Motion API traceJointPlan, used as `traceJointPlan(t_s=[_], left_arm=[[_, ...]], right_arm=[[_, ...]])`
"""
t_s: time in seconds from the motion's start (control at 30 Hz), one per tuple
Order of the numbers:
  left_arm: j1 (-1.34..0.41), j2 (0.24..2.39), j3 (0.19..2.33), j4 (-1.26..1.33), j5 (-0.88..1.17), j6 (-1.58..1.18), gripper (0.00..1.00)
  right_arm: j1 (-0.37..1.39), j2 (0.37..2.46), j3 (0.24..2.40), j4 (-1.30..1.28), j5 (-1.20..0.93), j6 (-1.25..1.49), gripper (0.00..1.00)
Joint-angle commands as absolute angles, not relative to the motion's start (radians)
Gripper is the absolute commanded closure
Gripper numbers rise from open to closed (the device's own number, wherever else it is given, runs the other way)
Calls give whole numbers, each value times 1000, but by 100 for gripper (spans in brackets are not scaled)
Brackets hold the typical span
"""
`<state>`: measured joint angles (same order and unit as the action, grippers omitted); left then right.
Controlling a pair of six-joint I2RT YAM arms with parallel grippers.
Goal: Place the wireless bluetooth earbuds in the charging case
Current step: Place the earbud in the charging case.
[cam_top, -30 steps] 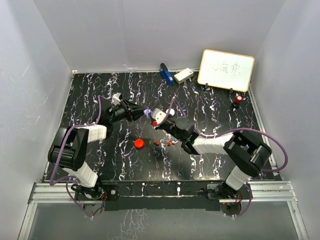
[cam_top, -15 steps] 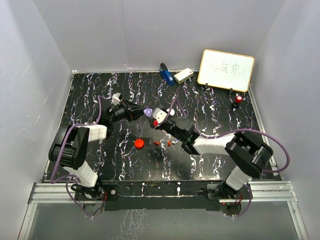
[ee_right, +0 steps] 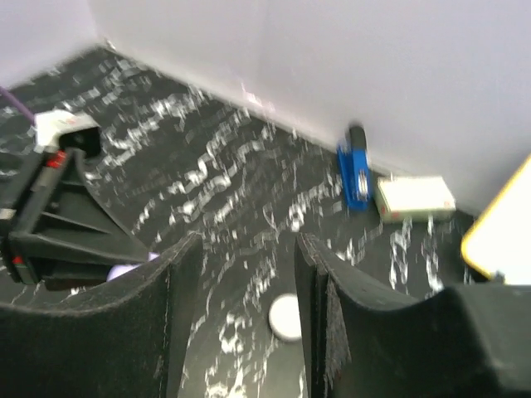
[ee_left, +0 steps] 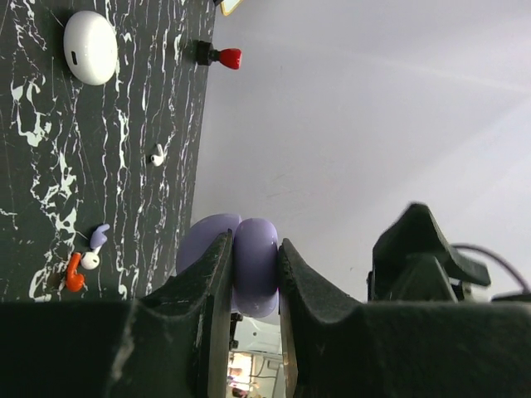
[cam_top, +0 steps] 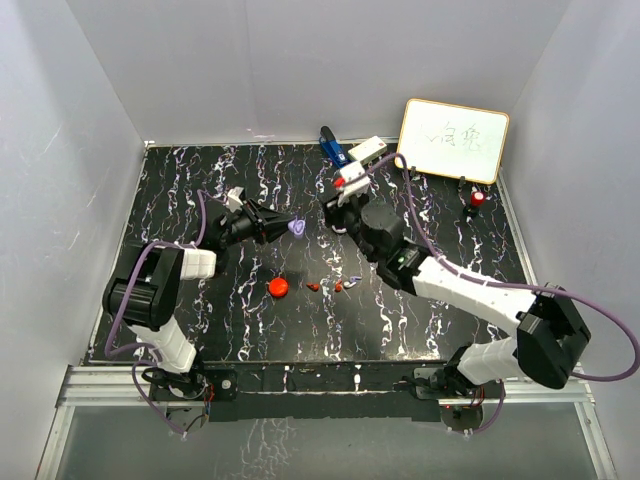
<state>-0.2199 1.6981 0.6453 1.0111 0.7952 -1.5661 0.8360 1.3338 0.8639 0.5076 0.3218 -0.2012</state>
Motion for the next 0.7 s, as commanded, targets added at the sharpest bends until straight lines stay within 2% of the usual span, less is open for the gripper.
traceJointPlan(t_s=[0.0, 0.1, 0.23, 0.43, 0.67], left_arm=[[-221, 1703, 657, 1097, 841, -1513, 100], [-221, 1694, 669, 1092, 856, -1473, 100], [-222, 1646, 688, 987, 858, -1374, 100], [-222, 1546, 699, 814, 835, -1255, 100], [-222, 1509, 688, 796, 828, -1251, 100]], right_arm=[[787, 1360, 1015, -73, 465, 136, 54], [768, 1405, 1050, -277, 370, 271, 53], [766, 1425, 1016, -388, 288, 358, 53], [766, 1434, 959, -453, 261, 376, 53], [767, 1502, 922, -452, 252, 361, 56]])
